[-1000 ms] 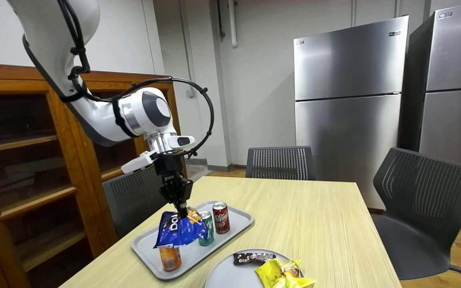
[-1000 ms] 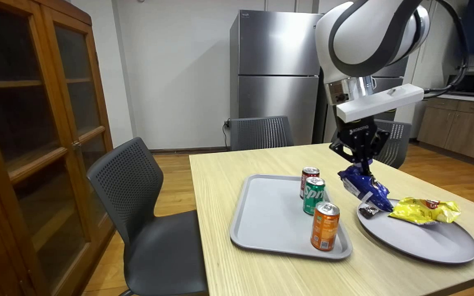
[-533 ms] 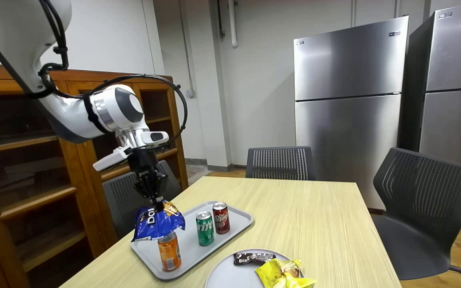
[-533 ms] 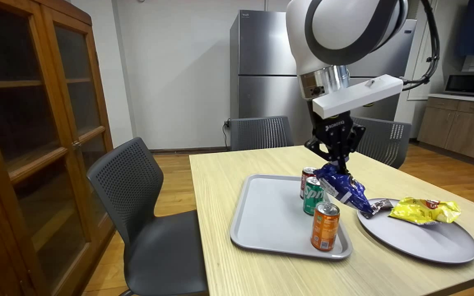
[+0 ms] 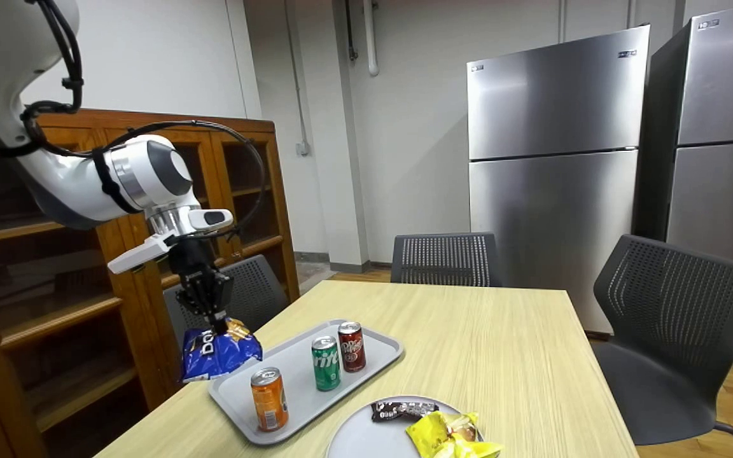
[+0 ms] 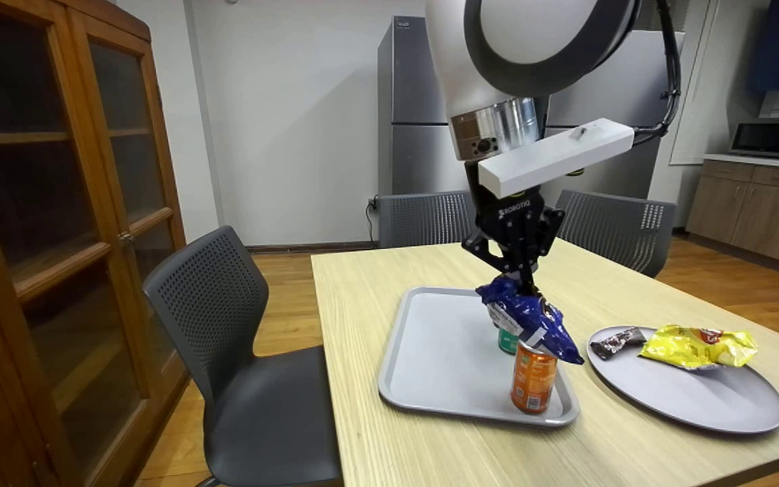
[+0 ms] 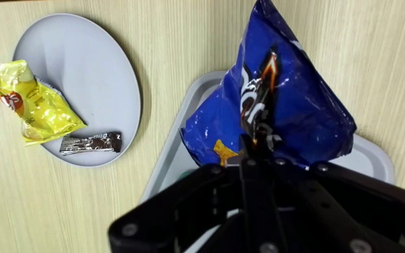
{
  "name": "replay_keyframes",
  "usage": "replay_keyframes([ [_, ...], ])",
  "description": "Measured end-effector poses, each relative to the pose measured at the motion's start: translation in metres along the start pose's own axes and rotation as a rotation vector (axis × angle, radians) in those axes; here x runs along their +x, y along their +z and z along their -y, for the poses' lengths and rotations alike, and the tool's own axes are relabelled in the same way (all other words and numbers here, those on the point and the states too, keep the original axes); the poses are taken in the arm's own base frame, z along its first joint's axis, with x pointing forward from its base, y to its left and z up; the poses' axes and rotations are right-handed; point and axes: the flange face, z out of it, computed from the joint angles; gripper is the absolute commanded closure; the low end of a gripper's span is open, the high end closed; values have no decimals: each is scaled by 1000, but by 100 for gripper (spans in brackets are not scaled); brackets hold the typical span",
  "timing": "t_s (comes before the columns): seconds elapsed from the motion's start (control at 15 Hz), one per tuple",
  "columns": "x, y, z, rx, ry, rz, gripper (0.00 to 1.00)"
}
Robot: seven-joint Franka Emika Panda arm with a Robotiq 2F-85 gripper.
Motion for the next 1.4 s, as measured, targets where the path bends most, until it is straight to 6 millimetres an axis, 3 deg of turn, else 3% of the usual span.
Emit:
replay_keyframes([
  [0.47, -16, 3, 57, 36, -110, -35, 100],
  [0.93, -24, 38, 99, 93, -204, -31, 100],
  [1.4, -40, 66, 127, 92, -278, 19, 100],
])
